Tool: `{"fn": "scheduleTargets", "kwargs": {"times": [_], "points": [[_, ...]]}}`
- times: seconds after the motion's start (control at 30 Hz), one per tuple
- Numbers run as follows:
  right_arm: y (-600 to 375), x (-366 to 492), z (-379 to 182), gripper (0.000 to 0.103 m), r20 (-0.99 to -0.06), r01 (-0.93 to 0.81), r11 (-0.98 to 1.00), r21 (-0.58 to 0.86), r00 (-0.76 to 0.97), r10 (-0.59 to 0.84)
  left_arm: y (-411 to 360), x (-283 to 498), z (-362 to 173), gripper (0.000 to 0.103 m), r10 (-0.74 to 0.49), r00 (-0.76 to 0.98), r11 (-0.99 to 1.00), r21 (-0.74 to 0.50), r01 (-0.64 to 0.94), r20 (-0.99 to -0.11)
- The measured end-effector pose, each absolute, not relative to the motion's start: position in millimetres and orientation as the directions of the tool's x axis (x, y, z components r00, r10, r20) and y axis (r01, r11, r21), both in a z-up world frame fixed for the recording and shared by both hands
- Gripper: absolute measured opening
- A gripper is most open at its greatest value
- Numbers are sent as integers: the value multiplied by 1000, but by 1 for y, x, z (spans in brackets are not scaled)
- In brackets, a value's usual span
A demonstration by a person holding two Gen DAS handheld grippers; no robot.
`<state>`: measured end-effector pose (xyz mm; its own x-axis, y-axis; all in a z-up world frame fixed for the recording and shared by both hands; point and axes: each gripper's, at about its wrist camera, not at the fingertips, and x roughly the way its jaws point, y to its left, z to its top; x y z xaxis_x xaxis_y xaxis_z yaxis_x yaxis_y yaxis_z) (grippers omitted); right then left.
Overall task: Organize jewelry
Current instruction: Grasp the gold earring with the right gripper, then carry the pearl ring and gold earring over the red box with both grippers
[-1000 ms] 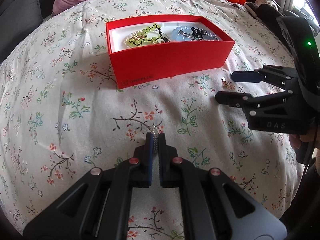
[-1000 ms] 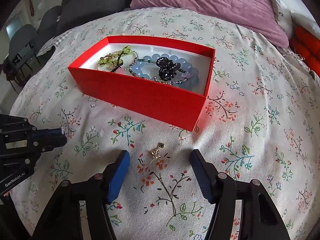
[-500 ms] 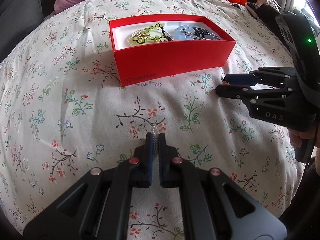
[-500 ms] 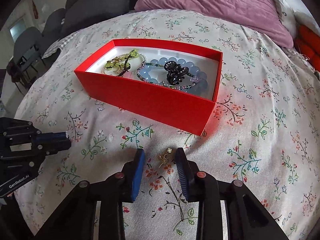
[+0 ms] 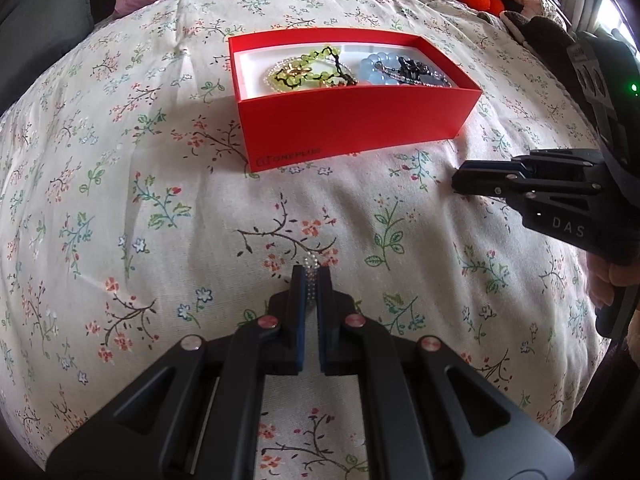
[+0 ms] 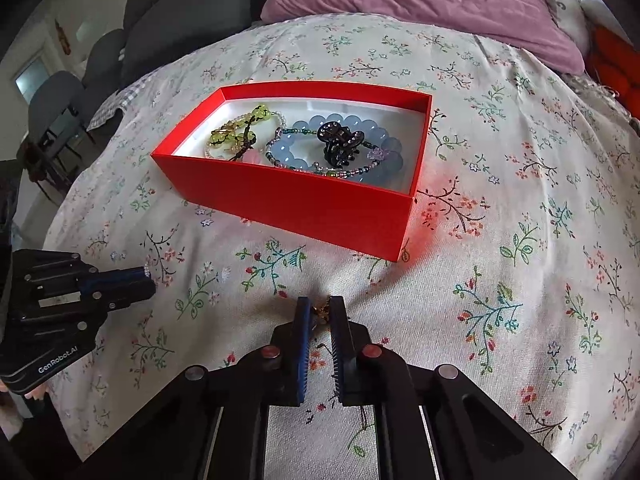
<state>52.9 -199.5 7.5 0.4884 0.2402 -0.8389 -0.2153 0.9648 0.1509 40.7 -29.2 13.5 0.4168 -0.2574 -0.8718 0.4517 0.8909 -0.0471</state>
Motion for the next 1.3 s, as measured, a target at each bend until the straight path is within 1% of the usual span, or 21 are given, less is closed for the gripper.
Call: {"fn": "scheduleTargets", "kwargs": {"times": [0.3, 0.6, 1.0, 1.3], "points": [[-203, 45, 32, 9, -828, -204, 954, 219, 479, 292, -22, 46, 28, 6, -267, 430, 906, -73, 416, -862], [-210, 40, 62, 9, -803, -173, 950, 259, 508, 311, -17, 54, 50, 6, -296, 462, 916, -112, 386, -836], [-212, 38, 95, 9, -763, -133, 945, 299, 562, 320, -25, 64, 81, 6, -340, 511, 923, -177, 341, -789], [-208, 48, 106, 9, -736, -105, 949, 299, 608, 299, -44, 75, 86, 6, -336, 536, 929, -179, 324, -774]]}}
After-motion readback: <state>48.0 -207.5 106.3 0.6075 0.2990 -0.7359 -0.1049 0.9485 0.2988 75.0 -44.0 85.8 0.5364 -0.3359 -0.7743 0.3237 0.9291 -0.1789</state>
